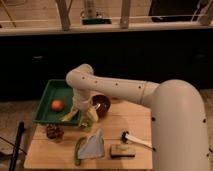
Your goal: Place fork in plastic cup
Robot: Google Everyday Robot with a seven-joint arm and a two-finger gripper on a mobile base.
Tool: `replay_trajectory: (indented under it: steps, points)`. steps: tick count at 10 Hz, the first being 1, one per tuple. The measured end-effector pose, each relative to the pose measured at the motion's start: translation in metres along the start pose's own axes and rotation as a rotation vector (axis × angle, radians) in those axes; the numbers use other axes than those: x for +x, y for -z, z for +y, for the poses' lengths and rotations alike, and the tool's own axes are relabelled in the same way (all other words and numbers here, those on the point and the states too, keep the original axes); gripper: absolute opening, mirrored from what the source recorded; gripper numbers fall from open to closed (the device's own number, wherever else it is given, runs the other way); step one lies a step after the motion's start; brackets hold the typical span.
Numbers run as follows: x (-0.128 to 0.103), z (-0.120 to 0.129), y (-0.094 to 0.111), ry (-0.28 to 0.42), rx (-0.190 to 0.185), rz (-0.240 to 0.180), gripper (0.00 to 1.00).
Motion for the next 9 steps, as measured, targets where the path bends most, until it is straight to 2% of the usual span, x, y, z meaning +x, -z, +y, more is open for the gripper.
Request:
replay_trajectory:
  steps: [9]
  points:
    - [0.0013, 0.0004, -0.0007, 0.008, 0.002, -0.007, 0.8]
